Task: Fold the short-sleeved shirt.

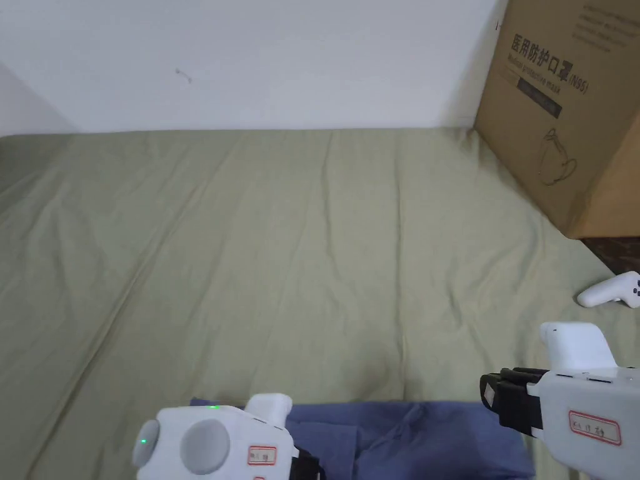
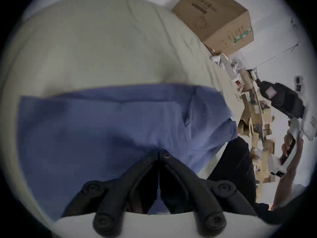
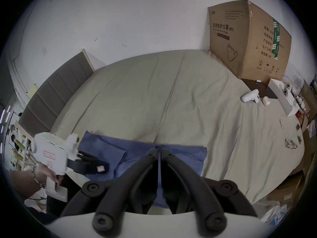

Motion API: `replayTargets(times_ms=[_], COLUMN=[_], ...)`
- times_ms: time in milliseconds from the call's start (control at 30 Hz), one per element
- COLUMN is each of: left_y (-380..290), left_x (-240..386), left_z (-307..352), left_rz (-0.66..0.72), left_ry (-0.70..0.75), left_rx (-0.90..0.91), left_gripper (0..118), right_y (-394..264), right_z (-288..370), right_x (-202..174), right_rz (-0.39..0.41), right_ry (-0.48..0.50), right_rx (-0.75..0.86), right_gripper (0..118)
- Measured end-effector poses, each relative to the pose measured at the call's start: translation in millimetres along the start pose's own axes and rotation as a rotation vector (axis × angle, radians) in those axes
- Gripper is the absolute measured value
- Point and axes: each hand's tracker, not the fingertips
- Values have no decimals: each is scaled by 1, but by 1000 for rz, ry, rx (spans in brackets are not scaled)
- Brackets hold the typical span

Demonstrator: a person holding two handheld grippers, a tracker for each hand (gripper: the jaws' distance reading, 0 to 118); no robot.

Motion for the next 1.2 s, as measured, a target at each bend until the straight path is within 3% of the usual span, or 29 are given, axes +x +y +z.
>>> replayTargets(times_ms=[167,300,367,533,567,600,633,667,700,833,1000,1100,1200], left_y=[4,3,-3,-18,-20,-23,-25,-27,-30,-32,-38,-31,-29], left_x=[12,2,-15,-91,-106,-124,-141,-155,-166,-180,-177,-162,-178], left_z=[-9,19,43,123,134,144,152,156,157,145,71,51,37], left_rz=[21,113,160,214,234,273,322,355,380,391,437,358,413], left_ry=[-27,-318,-385,-239,-214,-213,-256,-288,-312,-301,-540,-678,-643], left_rx=[34,27,73,314,343,361,364,362,357,320,152,195,230], left_gripper=[2,2,2,3,8,20,50,98,117,118,118,118,113], right_y=[-8,-10,-8,-5,-4,-4,-4,-4,-4,-5,-7,-5,-4], right_z=[-5,-8,-8,-9,-10,-11,-11,-11,-12,-12,-12,-9,-9], right_x=[0,1,0,2,3,3,2,1,0,-2,-4,-6,-4], right_rz=[15,9,6,5,3,-4,-11,-17,-20,-26,-41,-39,-45], right_ry=[-19,-20,-18,-21,-17,-9,-1,3,3,-3,-3,-9,-1], right_rx=[-37,-51,-52,-54,-57,-61,-66,-69,-72,-82,-99,-97,-98], right_gripper=[2,2,2,2,2,2,2,2,2,2,2,2,2])
